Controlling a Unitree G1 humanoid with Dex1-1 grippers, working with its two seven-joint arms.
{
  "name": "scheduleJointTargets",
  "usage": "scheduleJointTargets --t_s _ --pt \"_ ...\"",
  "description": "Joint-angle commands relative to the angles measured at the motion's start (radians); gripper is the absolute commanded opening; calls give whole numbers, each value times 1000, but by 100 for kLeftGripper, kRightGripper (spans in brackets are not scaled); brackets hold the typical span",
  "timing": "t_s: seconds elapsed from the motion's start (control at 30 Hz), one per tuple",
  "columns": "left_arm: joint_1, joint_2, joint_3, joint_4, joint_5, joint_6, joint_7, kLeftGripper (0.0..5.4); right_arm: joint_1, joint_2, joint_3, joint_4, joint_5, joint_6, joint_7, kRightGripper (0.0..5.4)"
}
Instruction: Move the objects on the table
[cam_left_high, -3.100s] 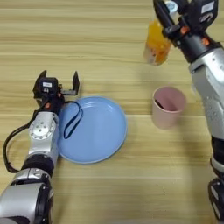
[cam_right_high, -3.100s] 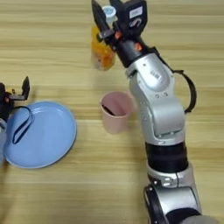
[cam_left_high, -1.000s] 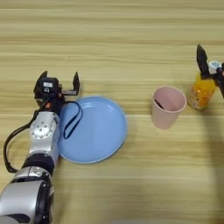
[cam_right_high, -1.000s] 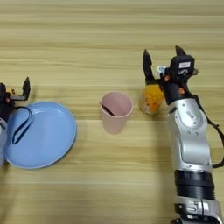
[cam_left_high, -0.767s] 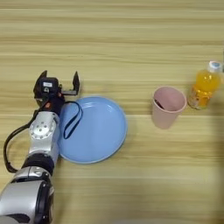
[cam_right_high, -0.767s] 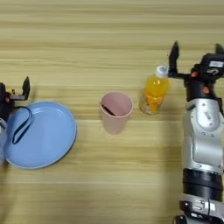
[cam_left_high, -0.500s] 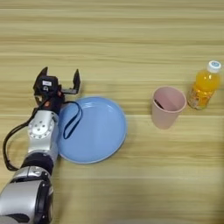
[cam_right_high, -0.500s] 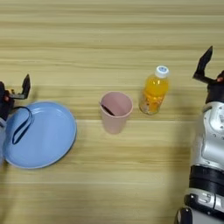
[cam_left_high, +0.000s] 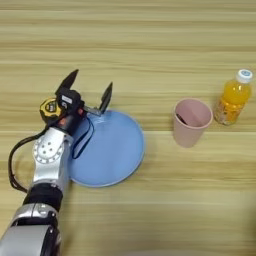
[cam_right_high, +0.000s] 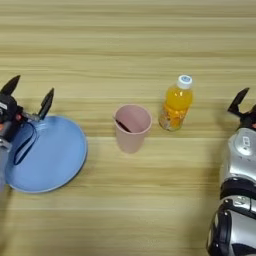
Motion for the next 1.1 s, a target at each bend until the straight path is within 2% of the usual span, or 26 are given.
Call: scheduleJointTargets --t_s 0.03,0.17,0.33,0.43,0.57,0.7,0.77,1.1 --pt "81 29 -64 -126 -41 55 -127 540 -42 -9 12 46 4 -41 -15 539" --pt "145 52 -119 -237 -71 106 -227 540 -52 -14 18 73 6 -60 -23 539" --pt "184 63 -177 -274 -47 129 -284 540 -59 -9 41 99 -4 -80 -17 539" --pt "199 61 -211 -271 -31 134 -305 540 -69 -2 74 116 -10 -76 30 539" --pt "204 46 -247 -268 -18 145 -307 540 -81 8 115 152 -19 -68 72 539" --pt "193 28 -273 -249 30 168 -264 540 -87 9 134 174 -19 -76 81 539" --pt "194 24 -286 -256 38 182 -259 540 -89 8 137 179 -16 -80 80 539" --pt "199 -7 -352 -393 66 324 -212 540 -91 16 144 182 -12 -90 71 539"
